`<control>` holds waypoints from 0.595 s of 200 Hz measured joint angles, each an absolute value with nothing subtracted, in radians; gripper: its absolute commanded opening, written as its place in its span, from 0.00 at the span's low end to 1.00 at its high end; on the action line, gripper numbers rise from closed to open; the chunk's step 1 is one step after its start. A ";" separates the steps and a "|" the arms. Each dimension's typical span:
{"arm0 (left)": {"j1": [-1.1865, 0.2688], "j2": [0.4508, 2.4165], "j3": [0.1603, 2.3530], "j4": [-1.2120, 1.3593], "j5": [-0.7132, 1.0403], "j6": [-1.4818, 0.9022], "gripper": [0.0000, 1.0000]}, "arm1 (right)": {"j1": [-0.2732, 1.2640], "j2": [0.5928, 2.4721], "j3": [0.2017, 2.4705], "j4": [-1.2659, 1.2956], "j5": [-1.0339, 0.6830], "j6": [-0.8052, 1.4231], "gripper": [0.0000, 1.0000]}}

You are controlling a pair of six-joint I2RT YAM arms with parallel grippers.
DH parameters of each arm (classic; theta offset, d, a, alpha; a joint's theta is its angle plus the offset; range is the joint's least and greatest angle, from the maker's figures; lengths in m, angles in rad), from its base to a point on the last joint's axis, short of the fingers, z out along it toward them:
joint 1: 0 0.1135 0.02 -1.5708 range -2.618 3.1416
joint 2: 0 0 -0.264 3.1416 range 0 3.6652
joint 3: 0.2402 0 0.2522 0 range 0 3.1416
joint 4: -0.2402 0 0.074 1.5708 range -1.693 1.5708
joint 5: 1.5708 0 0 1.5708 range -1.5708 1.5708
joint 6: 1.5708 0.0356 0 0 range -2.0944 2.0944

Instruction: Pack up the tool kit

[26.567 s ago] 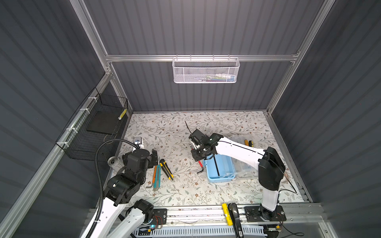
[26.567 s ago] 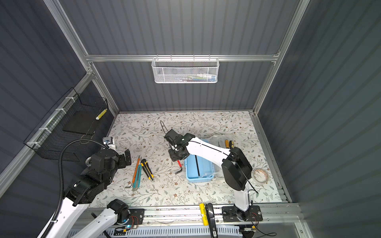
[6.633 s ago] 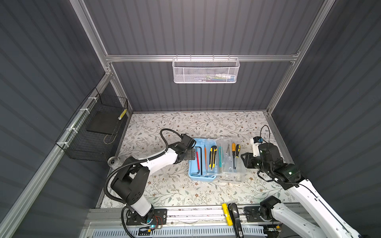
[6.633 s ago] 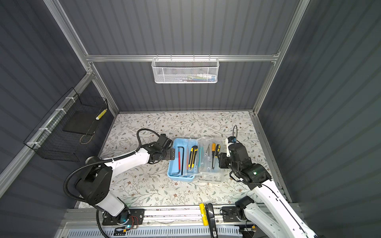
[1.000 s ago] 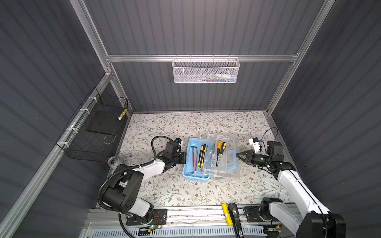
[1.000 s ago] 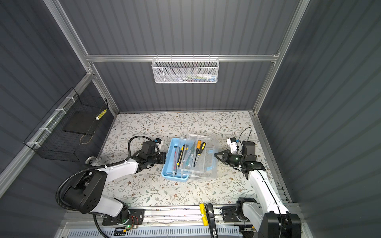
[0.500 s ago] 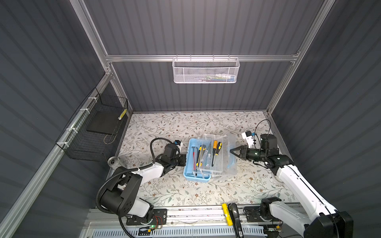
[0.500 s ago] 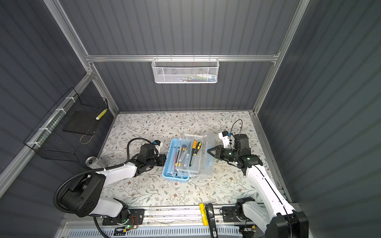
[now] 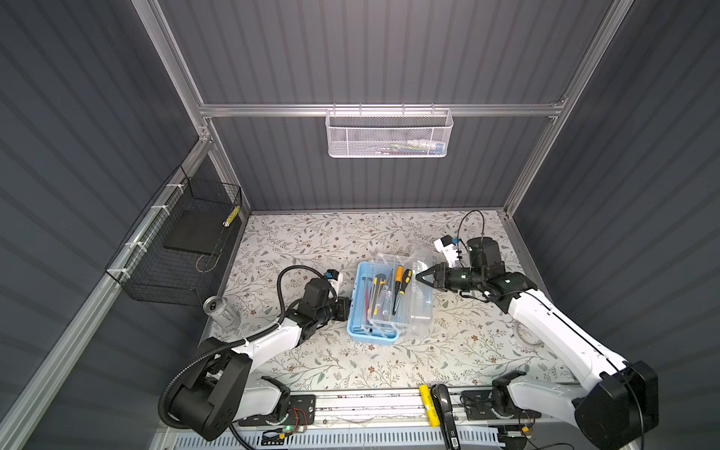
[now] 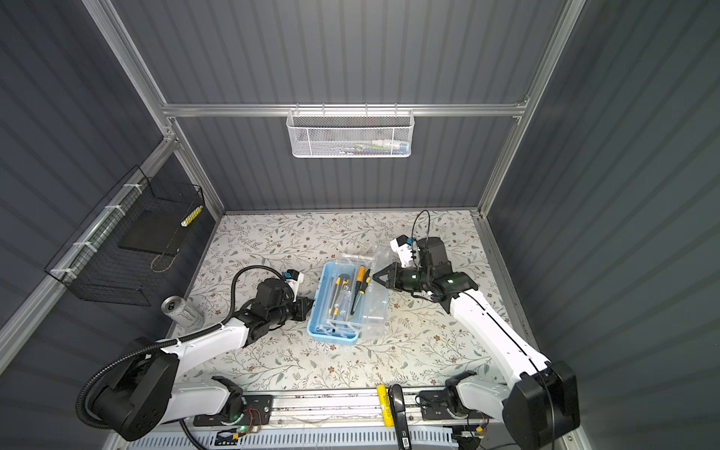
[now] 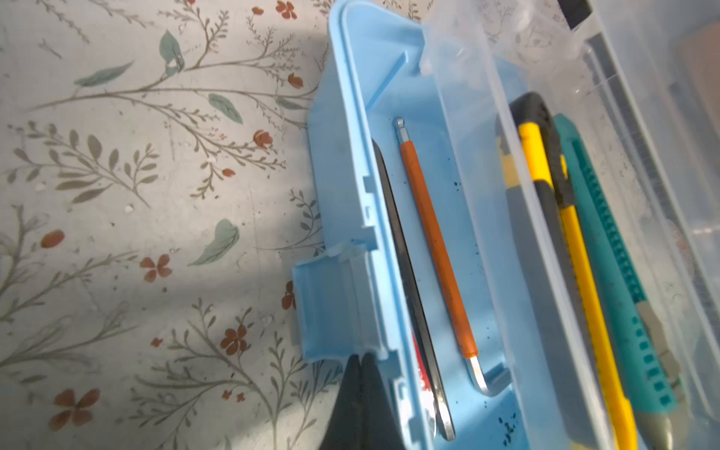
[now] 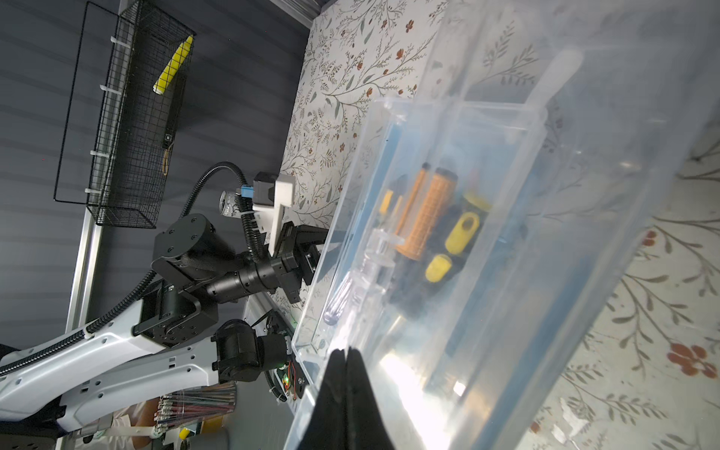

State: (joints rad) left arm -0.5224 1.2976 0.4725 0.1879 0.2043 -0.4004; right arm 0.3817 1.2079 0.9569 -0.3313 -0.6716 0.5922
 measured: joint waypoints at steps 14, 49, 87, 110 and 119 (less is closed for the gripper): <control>-0.528 1.296 0.454 0.189 0.208 -0.400 0.00 | 0.410 1.238 0.987 -0.338 -0.655 0.595 0.03; -0.530 1.272 0.424 0.189 0.207 -0.400 0.00 | 0.476 1.319 1.075 -0.368 -0.612 0.595 0.04; -0.530 1.232 0.405 0.199 0.203 -0.400 0.00 | 0.516 1.385 1.145 -0.384 -0.574 0.607 0.04; -0.530 1.205 0.392 0.196 0.184 -0.400 0.00 | 0.535 1.428 1.187 -0.390 -0.559 0.613 0.04; -0.530 1.196 0.391 0.188 0.172 -0.400 0.00 | 0.544 1.447 1.205 -0.390 -0.554 0.615 0.04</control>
State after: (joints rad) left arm -0.5297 1.1965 0.3908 0.1879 0.1719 -0.4000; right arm 0.5442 1.4467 1.2045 -0.3901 -0.5541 0.6151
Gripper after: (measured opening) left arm 0.047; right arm 0.049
